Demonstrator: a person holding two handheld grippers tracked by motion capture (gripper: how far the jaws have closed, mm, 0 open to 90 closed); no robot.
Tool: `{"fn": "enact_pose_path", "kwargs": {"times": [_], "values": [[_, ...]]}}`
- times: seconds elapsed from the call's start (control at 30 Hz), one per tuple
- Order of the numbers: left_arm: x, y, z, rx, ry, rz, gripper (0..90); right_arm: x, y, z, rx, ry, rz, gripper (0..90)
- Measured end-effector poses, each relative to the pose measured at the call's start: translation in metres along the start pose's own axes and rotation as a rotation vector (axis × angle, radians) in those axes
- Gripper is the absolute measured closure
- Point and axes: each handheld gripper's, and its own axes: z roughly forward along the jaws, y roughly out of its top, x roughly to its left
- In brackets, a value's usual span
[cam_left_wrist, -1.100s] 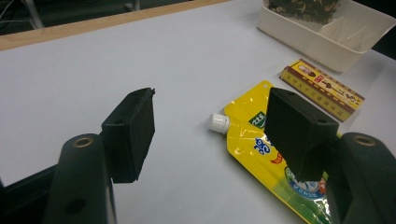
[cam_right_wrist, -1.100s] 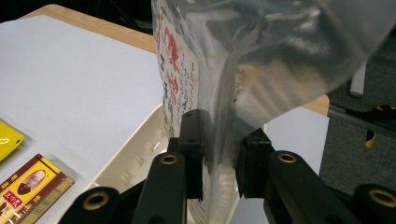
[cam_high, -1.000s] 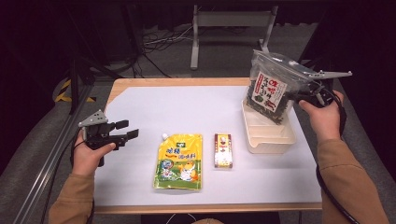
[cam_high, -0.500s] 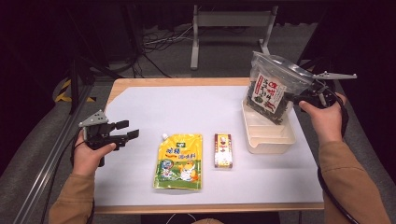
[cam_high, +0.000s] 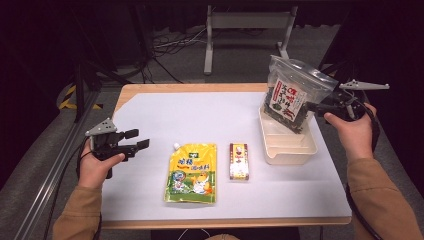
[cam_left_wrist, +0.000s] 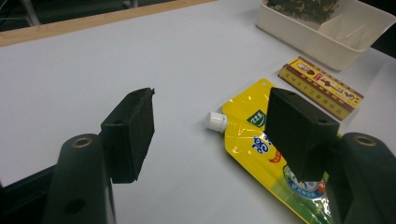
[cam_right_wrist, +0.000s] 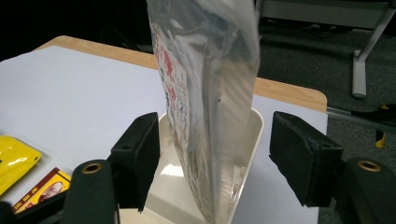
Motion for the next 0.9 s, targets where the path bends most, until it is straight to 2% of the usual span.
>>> {"fn": "enact_pose_path", "kwargs": {"times": [0.1, 0.23, 0.47, 0.63, 0.9], "values": [[-0.001, 0.001, 0.001, 0.001, -0.004, -0.004, 33.5, 0.004, -0.002, -0.008, 0.011, -0.003, -0.028, 33.0], [-0.003, 0.003, 0.005, 0.009, -0.012, 0.002, 33.0, 0.006, -0.004, -0.019, 0.012, -0.009, -0.030, 32.7], [-0.011, 0.011, 0.013, 0.018, -0.041, 0.026, 32.7, 0.014, -0.009, -0.034, 0.002, 0.032, -0.040, 32.2], [-0.017, 0.016, 0.023, 0.034, -0.069, 0.034, 32.5, 0.026, -0.013, -0.041, -0.005, 0.073, -0.055, 32.1], [-0.022, 0.021, 0.034, 0.067, -0.086, 0.023, 32.2, 0.045, -0.020, -0.048, -0.019, 0.125, -0.090, 31.8]]}}
